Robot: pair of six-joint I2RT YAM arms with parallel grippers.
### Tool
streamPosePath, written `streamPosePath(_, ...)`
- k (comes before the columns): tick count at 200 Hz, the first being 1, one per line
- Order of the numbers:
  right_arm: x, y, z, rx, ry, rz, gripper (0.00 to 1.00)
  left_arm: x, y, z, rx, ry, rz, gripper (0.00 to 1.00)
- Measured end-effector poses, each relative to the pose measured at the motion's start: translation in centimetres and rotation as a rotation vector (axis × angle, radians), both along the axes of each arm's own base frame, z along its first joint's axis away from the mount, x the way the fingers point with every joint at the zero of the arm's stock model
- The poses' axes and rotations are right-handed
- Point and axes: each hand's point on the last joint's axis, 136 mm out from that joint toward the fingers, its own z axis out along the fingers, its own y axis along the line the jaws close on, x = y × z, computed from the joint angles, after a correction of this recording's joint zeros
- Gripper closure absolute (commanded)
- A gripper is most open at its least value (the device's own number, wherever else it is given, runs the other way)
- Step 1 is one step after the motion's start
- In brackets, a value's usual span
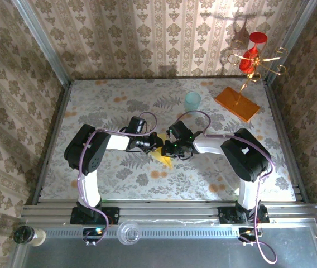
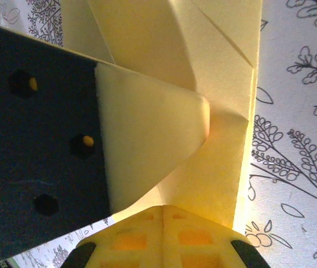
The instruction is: Fold a paper plane with a square sheet of paper (pick it up from the middle)
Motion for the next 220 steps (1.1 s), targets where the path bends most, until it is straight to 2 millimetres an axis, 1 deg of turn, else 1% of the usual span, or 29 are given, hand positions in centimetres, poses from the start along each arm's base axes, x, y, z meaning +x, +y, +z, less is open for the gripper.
streamPosePath(199,-0.61,-0.46,-0.50,-0.022,0.020,0.010,0.97,0.01,0.08,-0.05,-0.001,-0.001,0.002,0.97)
streamPosePath(220,-0.91,-0.70,-0.37,-0.024,0.017,0.012,0.96,0.01,0.09,-0.08,0.000,0.000,0.002,0.97)
